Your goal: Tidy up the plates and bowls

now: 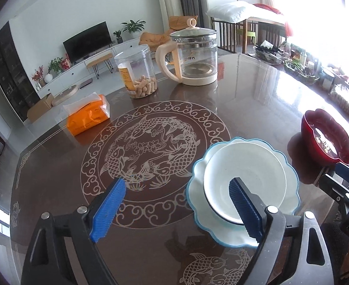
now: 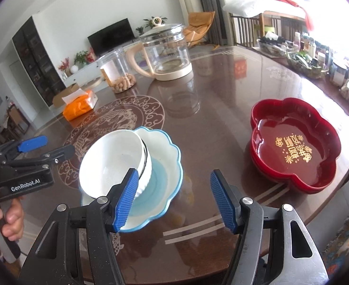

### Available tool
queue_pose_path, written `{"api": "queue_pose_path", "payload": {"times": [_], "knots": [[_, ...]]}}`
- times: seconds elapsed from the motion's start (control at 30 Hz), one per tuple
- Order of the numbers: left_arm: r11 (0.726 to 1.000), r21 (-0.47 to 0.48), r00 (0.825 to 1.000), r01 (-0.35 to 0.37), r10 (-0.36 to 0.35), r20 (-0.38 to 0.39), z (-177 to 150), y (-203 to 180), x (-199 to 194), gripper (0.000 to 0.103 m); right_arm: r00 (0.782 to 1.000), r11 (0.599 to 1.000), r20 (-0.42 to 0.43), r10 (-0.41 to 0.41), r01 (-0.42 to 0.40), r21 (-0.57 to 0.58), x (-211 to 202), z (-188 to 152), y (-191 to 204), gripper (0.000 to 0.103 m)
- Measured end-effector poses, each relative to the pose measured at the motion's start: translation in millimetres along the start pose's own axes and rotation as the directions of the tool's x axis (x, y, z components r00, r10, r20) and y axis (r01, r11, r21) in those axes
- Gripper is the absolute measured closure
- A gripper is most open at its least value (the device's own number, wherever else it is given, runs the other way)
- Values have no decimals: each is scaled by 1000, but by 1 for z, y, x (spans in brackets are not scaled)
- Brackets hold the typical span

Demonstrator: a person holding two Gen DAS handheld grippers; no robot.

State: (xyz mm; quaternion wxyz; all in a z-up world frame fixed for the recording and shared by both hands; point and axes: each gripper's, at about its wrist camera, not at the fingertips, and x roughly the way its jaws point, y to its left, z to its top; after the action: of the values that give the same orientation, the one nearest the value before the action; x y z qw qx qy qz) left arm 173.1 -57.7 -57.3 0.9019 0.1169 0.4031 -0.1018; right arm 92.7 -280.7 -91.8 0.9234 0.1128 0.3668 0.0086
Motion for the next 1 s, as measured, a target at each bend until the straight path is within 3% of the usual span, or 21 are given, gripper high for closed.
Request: {"api": "queue_pose_path", "payload": {"times": [0.1, 0.2, 0.37, 0.43, 0.63, 0.8, 0.93, 1.0], "knots": [[996, -83, 999, -27, 30, 31, -23, 26, -11, 3, 987, 992, 115, -112, 117, -42, -22, -17, 7, 35], [982, -182, 998, -44, 51, 32, -59, 50, -14, 3, 949, 973, 244, -198, 221, -70, -44, -38, 14, 31], [938, -342, 998, 57, -42, 51, -125, 73, -18, 3, 917, 967, 337, -213, 248, -65, -67, -56, 20, 30], [929, -365, 997, 65, -50, 50, -144, 73, -16, 3, 911, 969, 355, -209, 242, -51, -74, -61, 17, 26], [938, -341, 986, 65, -114, -125, -148, 58, 14, 3, 943, 982, 303, -139, 171, -84, -72, -80, 12, 26], [943, -303, 984, 135, -164, -72, -121, 52, 17, 4, 963, 991, 248, -109, 123, -43, -63, -78, 0, 26], [914, -279, 948, 296, -317, -32, -93, 50, 21, 4, 972, 995, 217, -94, 99, -13, -59, -78, -8, 26], [915, -250, 942, 316, -334, -33, -80, 45, 29, 6, 976, 995, 201, -90, 95, -14, -56, -78, -7, 26]]}}
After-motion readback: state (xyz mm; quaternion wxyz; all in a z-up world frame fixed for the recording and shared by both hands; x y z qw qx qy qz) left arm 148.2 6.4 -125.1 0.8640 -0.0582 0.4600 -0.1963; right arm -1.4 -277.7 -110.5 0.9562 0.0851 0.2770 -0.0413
